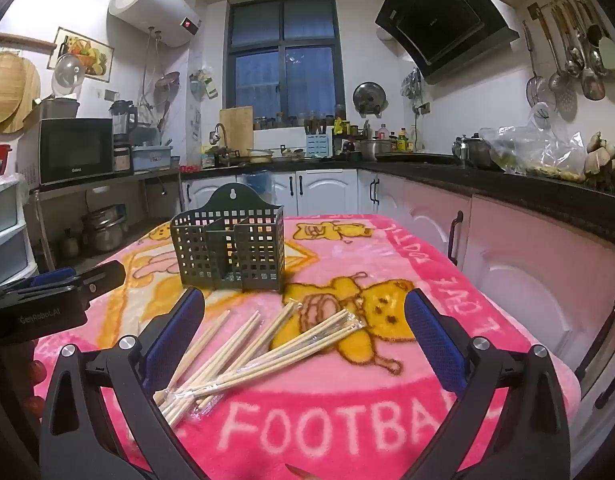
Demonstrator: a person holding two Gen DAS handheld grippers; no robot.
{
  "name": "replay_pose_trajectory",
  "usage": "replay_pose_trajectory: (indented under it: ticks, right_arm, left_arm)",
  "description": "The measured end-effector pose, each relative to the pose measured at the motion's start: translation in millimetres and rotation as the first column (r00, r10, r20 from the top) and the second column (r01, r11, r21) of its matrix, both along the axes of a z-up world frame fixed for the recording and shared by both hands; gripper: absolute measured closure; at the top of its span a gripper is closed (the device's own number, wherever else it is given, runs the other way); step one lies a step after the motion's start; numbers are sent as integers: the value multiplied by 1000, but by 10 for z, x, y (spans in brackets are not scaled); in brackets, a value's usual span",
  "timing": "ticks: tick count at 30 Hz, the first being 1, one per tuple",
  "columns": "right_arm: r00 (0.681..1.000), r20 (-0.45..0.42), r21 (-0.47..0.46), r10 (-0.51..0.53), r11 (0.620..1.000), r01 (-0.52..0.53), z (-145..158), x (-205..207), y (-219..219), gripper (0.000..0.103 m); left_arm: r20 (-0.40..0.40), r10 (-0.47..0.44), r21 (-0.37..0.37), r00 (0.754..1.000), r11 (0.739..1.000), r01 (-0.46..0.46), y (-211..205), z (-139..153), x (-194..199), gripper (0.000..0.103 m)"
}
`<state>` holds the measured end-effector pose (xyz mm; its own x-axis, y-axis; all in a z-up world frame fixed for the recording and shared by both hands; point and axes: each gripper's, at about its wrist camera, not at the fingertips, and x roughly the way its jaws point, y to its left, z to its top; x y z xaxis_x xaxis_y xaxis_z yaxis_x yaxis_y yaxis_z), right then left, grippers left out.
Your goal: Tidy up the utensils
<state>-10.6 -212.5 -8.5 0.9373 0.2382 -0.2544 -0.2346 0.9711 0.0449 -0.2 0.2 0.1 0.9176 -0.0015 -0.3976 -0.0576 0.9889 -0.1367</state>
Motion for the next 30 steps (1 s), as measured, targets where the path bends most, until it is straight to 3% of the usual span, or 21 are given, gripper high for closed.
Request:
replay_pose_trajectory:
  ticks: [30]
  right_arm:
    - [1000,7,2,-1,1000,1,0,-9,-4,6]
  left_arm:
    - [3,-1,7,1000,1000,1,-3,2,1,10]
